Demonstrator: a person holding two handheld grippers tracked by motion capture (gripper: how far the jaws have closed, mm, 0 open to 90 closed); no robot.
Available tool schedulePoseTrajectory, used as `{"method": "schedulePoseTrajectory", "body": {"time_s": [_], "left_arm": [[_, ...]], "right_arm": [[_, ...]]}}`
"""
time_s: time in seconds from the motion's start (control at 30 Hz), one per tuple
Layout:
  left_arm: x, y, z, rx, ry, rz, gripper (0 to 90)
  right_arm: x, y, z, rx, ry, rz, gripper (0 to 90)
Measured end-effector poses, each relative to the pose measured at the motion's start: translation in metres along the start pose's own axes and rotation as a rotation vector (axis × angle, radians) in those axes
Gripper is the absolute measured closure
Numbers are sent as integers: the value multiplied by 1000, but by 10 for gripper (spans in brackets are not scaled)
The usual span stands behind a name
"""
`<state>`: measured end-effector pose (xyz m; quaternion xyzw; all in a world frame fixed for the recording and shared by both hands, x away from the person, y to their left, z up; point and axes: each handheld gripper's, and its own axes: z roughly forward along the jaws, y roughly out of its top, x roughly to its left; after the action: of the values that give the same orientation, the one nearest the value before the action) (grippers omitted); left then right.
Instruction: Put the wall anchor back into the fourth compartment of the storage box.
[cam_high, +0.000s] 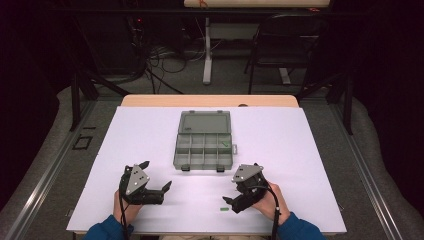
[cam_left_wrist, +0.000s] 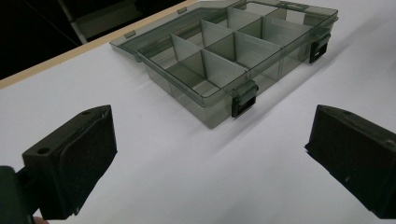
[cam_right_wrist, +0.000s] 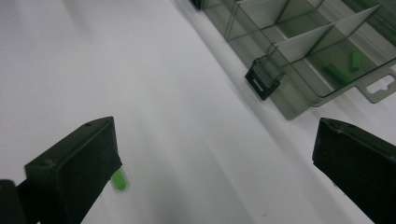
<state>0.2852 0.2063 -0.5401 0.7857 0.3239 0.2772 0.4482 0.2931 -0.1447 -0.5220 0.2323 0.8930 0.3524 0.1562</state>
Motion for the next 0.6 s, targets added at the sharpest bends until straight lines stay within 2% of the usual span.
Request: {"method": "schedulePoseTrajectory", "body": {"time_s": [0.37, 0.6], "left_arm": [[-1, 0, 0, -2, 2, 2, 8], [-2, 1, -1, -3, 2, 4, 9]], "right_arm": [[9, -3, 5, 27, 29, -26, 0], [12, -4, 10, 51, 52, -22, 0]]}}
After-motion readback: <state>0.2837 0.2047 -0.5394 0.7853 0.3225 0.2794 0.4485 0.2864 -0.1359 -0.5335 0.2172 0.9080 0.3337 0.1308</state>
